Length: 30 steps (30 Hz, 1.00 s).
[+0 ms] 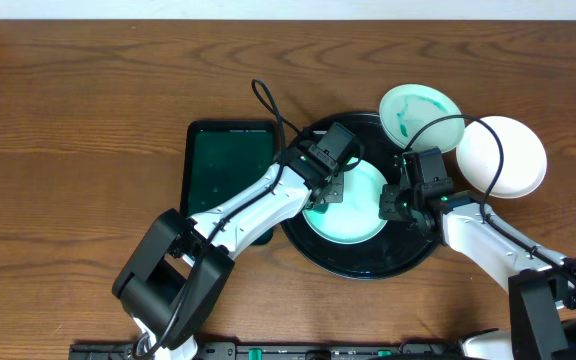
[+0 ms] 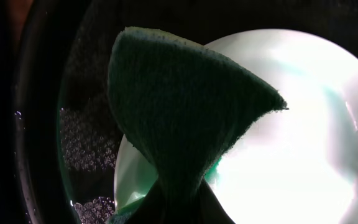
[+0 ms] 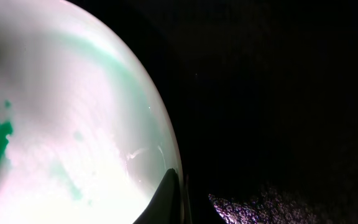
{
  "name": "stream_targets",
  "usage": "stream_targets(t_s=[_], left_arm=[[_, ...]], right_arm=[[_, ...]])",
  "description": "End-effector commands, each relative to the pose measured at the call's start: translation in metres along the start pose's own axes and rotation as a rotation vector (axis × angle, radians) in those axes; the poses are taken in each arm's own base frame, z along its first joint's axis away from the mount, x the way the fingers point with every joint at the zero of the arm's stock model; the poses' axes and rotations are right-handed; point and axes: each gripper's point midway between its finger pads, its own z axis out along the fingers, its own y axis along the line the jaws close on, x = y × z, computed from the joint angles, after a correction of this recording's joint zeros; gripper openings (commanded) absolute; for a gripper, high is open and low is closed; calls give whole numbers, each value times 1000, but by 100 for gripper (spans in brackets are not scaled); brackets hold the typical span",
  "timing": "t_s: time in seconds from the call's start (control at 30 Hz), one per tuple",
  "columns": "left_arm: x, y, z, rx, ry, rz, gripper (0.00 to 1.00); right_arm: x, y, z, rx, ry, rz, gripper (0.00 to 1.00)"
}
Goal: Clean dirty plates on tray and stack at the side
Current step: 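Scrub the plate with the sponge in circles, right gripper holding rim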
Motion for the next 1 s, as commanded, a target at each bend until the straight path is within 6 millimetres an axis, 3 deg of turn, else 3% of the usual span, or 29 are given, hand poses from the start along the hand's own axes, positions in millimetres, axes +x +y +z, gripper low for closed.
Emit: stream_targets(t_s=[0.0, 0.2, 0.4, 0.5, 0.6, 0.67, 0.8, 0.97], left_arm=[[-9, 4, 2, -28, -31, -13, 7], [-8, 6, 15, -49, -31, -12, 7], [9, 10, 44, -69, 42, -3, 7], [16, 8, 50, -55, 74, 3, 7], [14, 4, 45, -37, 72, 14, 23], [10, 2, 38, -26, 56, 13, 27], [1, -3, 20, 1, 20, 9, 32], [-3, -5, 14, 12, 6, 23, 38]], right_arm=[[6, 0, 5, 2, 20, -7, 1], [6, 0, 5, 2, 20, -8, 1], [6, 0, 5, 2, 20, -7, 1], [6, 0, 5, 2, 20, -7, 1], [6, 0, 5, 2, 20, -7, 1], [6, 0, 5, 2, 20, -7, 1], [6, 0, 5, 2, 20, -8, 1], [6, 0, 5, 2, 21, -8, 1]])
